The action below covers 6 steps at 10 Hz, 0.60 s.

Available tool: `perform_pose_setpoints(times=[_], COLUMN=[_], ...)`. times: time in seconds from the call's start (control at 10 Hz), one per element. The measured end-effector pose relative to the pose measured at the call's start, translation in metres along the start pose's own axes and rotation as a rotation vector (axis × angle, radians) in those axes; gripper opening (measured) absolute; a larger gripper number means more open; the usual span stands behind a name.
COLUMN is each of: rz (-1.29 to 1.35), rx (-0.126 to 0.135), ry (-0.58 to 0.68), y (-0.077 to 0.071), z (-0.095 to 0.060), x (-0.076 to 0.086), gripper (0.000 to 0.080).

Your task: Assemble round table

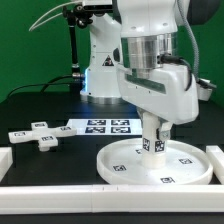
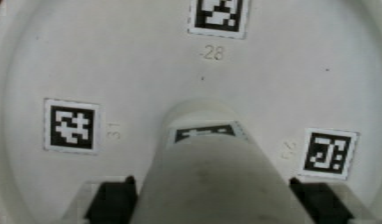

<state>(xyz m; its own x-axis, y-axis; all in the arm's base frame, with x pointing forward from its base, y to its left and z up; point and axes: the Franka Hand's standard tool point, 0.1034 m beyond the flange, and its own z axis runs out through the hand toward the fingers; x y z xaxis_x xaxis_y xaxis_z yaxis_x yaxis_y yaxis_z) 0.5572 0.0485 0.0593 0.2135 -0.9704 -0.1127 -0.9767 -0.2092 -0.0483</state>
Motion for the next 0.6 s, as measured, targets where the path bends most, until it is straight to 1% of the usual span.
perform_pose_setpoints(times=[0.2,0.3,0.4,0.6], rz=[0.167,0.301,0.355,0.360], rx=[0.021,0.044,0.053,0.054], ry=[-0.033,-0.042,-0.045,-0.049], y=[-0.0017,-0.0043,-0.0055,-0.0056], z=[0.0000,-0.0001,-0.0001,0.0003], x=[0.0004,0.0011,0.0017,0.0002], gripper=[0.0409,0.0409,0.0409,0.0410])
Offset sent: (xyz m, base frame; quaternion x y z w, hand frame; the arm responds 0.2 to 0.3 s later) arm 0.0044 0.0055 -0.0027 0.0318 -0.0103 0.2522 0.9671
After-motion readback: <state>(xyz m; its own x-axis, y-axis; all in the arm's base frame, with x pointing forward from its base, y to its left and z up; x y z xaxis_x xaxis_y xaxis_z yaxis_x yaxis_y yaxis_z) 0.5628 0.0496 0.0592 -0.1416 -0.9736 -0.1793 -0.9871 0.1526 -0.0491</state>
